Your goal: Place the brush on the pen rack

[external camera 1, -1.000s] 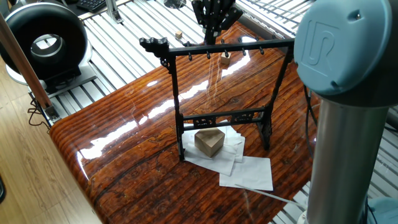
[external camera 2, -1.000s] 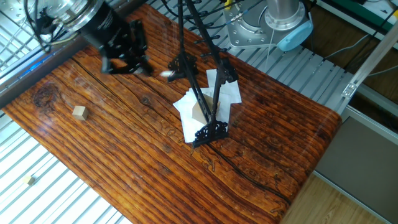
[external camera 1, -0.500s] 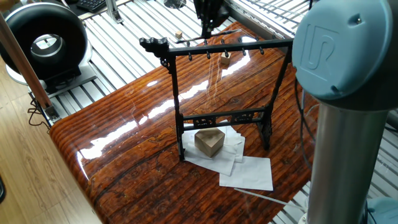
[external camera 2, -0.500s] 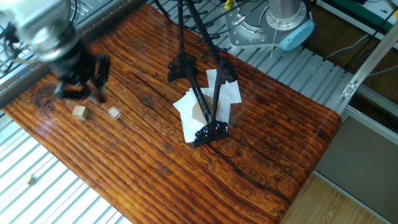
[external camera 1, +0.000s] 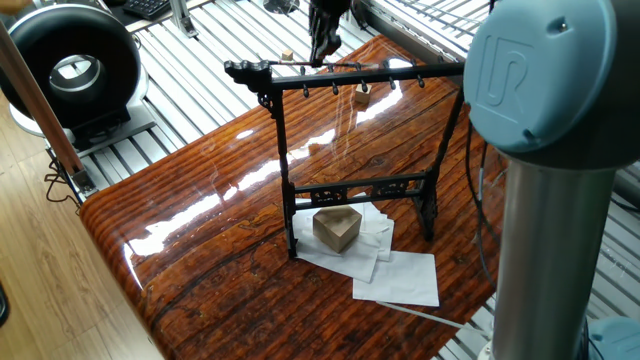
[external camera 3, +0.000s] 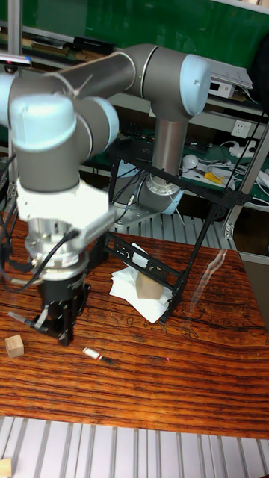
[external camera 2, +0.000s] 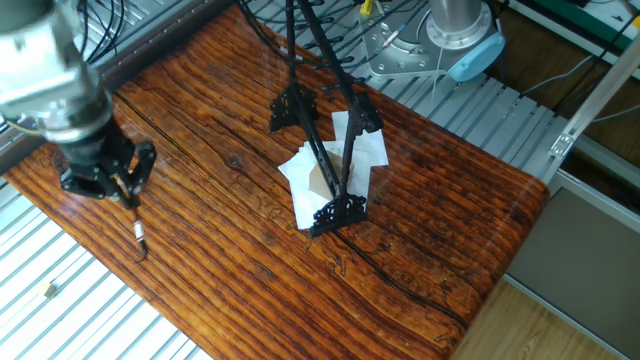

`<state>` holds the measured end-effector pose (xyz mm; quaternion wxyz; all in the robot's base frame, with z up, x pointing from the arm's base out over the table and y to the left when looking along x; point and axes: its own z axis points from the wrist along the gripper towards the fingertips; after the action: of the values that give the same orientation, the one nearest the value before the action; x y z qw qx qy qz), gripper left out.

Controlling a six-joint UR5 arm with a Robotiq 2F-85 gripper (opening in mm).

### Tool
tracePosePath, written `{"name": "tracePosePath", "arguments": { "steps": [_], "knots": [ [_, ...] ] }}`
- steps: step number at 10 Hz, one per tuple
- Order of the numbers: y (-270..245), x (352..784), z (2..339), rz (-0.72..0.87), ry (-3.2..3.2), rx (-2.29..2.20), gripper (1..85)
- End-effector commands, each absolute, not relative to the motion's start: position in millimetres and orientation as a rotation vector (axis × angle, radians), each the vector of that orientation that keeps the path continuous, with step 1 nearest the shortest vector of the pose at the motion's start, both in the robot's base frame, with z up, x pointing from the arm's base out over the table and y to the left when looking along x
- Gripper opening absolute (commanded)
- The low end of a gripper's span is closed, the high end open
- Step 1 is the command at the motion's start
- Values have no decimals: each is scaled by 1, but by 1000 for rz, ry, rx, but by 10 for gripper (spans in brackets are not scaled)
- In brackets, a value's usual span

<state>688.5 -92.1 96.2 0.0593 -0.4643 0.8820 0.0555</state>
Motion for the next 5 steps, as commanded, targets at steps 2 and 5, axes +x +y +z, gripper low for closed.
{"name": "tracePosePath", "arguments": {
  "steps": [2,5],
  "knots": [
    [-109,708,81,76,2775,-1122,10],
    [-91,708,85,174,2751,-1095,260]
  ]
}}
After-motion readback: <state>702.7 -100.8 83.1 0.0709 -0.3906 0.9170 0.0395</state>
